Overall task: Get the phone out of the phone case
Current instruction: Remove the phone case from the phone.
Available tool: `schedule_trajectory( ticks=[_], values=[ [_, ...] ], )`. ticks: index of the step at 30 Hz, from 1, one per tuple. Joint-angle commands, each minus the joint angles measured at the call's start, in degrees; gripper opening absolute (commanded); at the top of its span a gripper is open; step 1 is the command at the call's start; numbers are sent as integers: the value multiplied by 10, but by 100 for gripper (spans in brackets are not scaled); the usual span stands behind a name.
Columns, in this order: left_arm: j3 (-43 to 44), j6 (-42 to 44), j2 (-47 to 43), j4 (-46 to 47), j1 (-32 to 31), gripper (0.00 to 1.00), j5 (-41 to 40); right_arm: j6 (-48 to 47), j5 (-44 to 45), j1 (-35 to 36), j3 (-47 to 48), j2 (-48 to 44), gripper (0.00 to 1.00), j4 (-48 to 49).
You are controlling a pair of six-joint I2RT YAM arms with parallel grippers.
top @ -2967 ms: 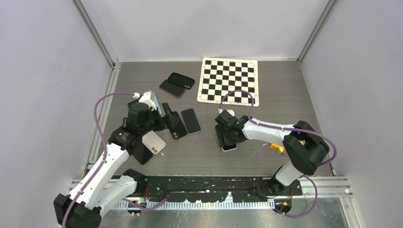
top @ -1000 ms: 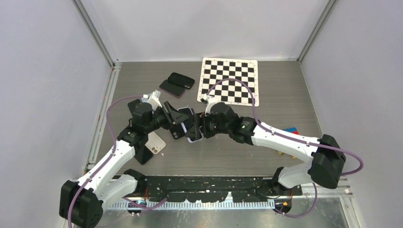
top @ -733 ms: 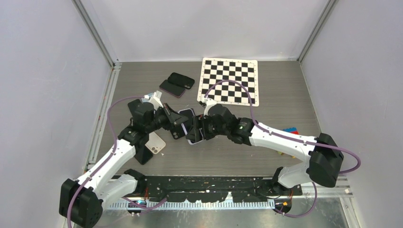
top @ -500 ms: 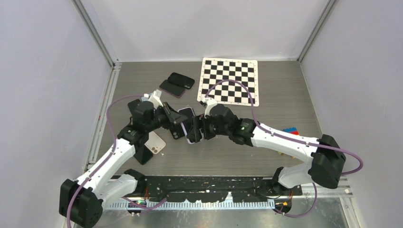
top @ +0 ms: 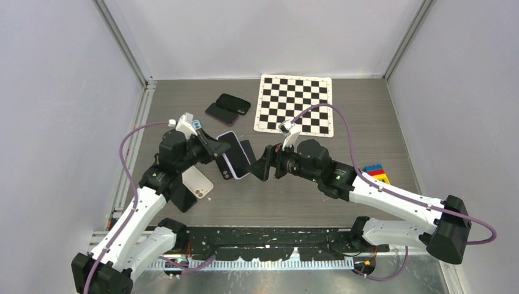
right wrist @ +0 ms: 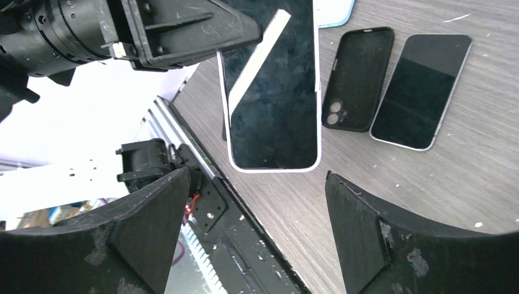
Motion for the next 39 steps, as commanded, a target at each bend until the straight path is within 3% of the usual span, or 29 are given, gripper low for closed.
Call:
schedule_trajectory(
  ticks=[1, 9, 15, 17, 20, 23, 25, 39],
  values=[
    [36, -77, -38, 106, 3, 0, -12, 57, -12, -2, -16, -22, 86, 79],
    [24, -190, -67, 217, 3, 0, -36, 94, -31, -2, -40, -57, 82, 135],
    [12, -324, -65, 224, 3, 0, -25, 112, -96, -2, -22, -32, 32, 191],
    [3, -354, -65, 244, 3, 0, -22, 116, -100, -2, -20, -27, 28, 198],
    [-1, -375, -67, 254, 3, 0, -16, 120, -99, -2, -20, -29, 32, 210],
    [-4, -390, -69, 260, 3, 0, -11, 126, -92, -2, -21, -35, 48, 223],
    [-6, -398, -70, 267, 3, 0, -8, 130, -85, -2, -19, -37, 53, 227],
    [-19, -413, -69, 291, 3, 0, 4, 194, -60, -5, -14, -8, 56, 303]
  ],
)
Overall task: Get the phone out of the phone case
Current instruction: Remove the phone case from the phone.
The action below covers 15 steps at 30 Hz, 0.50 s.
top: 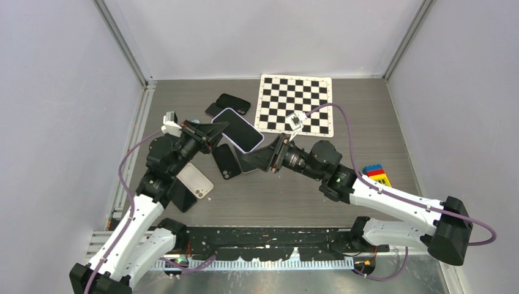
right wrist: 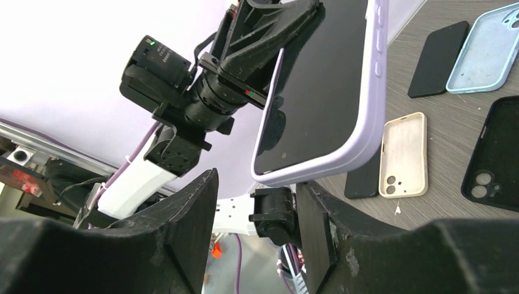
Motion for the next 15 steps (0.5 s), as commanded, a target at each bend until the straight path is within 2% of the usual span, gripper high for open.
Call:
schedule_trajectory(
  ticks=[1, 4, 11, 15],
  values=[
    [1, -22, -13, 86, 3, 0, 14, 27, 12, -6, 27, 8, 55, 53],
    [-1, -25, -14, 89, 3, 0, 14, 34, 19, -7, 29, 11, 50, 52],
    [-7, -32, -7, 105, 3, 0, 21, 24, 32, -7, 33, 26, 26, 32],
    [-17, -50, 6, 129, 3, 0, 31, -3, 30, -8, 29, 35, 20, 39]
  ],
)
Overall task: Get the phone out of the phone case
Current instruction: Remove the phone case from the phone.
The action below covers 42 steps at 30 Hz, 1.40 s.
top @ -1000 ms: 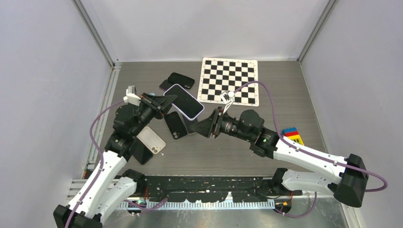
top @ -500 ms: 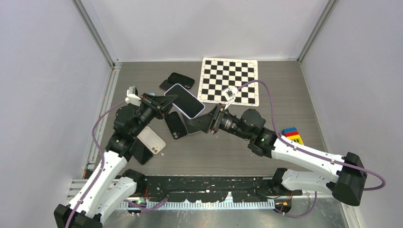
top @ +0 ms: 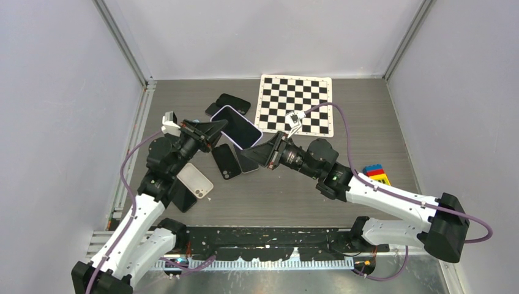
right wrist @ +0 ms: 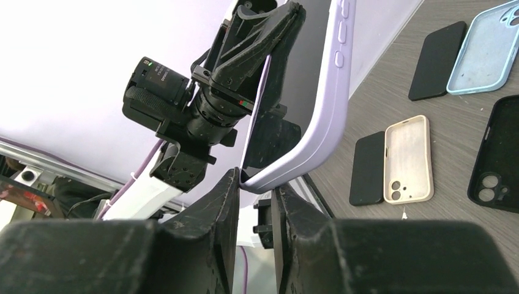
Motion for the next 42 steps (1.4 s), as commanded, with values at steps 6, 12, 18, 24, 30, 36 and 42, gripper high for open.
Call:
schedule_trajectory(
  ticks=[6, 12, 18, 24, 30, 36, 42],
  values=[
    [-7, -51, 13, 105, 0, 0, 38, -126, 25, -4, 24, 25, 4, -8],
    [-22, -62, 17, 70, 0, 0, 31, -329, 67, -4, 35, 35, 1, -87],
    [-37, -81, 34, 94, 0, 0, 33, -369, 74, -4, 28, 31, 1, -106],
    [-36, -75, 35, 94, 0, 0, 23, -355, 74, -4, 9, 8, 1, -100],
    [-45, -43, 39, 97, 11, 0, 15, -325, 15, -8, -10, -21, 35, -102],
    [-55, -19, 44, 109, 33, 0, 31, -300, -76, -18, -32, -47, 70, -100],
    [-1, 114, 62, 87, 57, 0, 159, -222, -181, -89, -55, -81, 76, -78]
  ],
)
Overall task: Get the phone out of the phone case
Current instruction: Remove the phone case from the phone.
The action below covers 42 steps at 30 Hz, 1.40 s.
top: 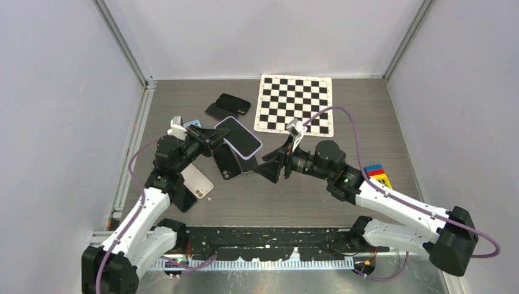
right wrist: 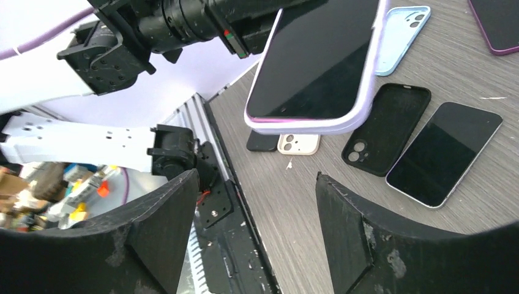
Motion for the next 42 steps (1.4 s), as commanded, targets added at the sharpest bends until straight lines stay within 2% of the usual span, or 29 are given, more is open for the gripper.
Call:
schedule_trajectory(
  ticks=[1, 6, 12, 17, 24, 30, 32, 40, 42],
  values=[
    [75, 136, 5, 27, 14, 0, 127, 84, -106, -66, -13, -31, 76, 42],
    [120, 254, 1, -78, 16, 0, 168, 158, -160, -131, -39, -37, 77, 89],
    [138, 265, 20, -65, 17, 0, 223, 195, -224, -139, -21, 9, 66, 119],
    [141, 264, 27, -59, 17, 0, 231, 209, -277, -139, 2, 37, 50, 134],
    [138, 249, 30, -42, 17, 0, 235, 200, -282, -139, 10, 54, 21, 126],
    [133, 225, 29, -22, 17, 0, 240, 185, -278, -138, 8, 64, 4, 120],
    [133, 209, 28, -25, 17, 0, 235, 168, -271, -138, 1, 62, 1, 114],
    [134, 133, 41, 13, 17, 0, 238, 42, -228, -131, -1, 50, 1, 25],
    [139, 120, 44, -2, 17, 0, 236, 10, -213, -127, -5, 47, 1, 8]
  ],
)
